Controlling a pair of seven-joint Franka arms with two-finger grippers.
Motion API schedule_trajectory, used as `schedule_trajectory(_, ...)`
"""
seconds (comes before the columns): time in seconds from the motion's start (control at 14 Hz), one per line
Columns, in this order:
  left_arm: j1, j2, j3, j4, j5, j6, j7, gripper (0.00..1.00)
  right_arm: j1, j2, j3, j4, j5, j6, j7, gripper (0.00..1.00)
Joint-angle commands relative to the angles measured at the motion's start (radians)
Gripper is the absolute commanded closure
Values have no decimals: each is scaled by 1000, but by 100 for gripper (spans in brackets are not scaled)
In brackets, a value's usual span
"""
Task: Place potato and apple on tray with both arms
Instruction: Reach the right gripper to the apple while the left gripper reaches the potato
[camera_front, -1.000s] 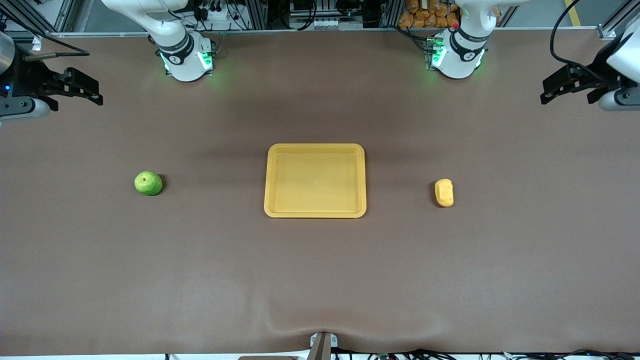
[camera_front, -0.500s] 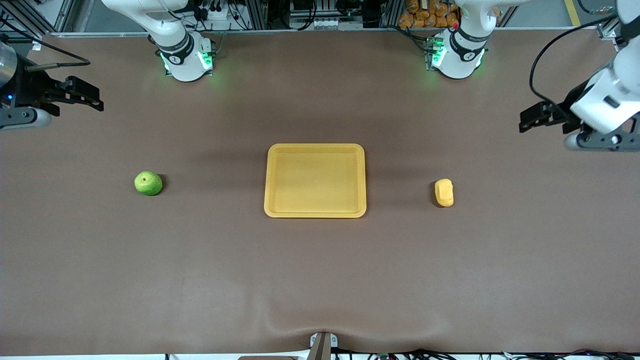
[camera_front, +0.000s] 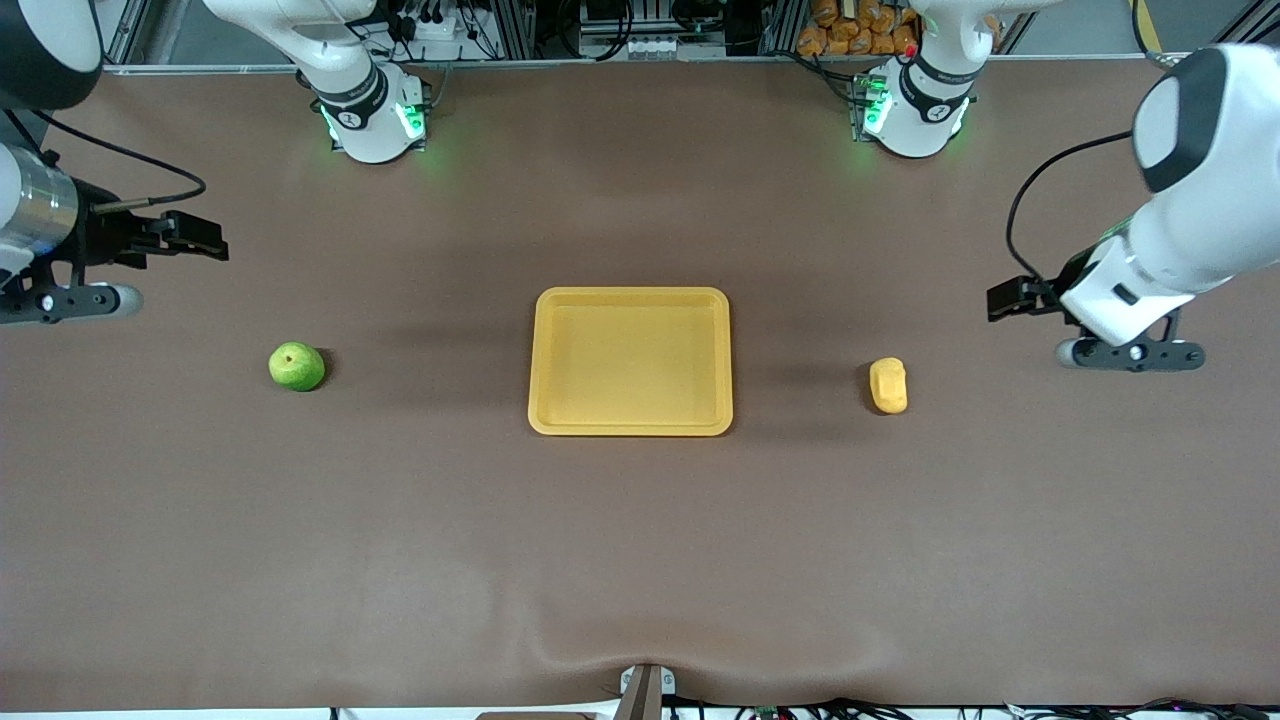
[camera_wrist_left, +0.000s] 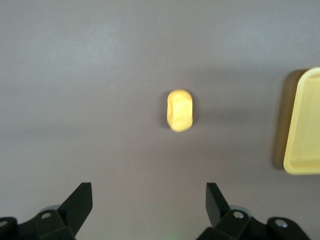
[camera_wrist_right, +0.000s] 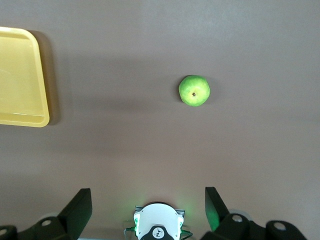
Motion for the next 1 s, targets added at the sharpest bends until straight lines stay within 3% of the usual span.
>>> schedule_trajectory(0.0,2,-20,-25,-123,8,145,-21,0,-19,79,4,26,-13,-13,4,0)
schedule_trajectory(0.36,-1,14,-39,-275,12,392,-21,0,-26,216,-25,32,-58,32,7,0)
schedule_trajectory(0.64,-15,93,-44,-297,18,493,-23,0,-45,260,-42,-28,-52,174,19,0)
schedule_trajectory(0.93,-44,169,-42,-298,21,556,-113,0,-56,260,-43,-158,-51,343,31,0)
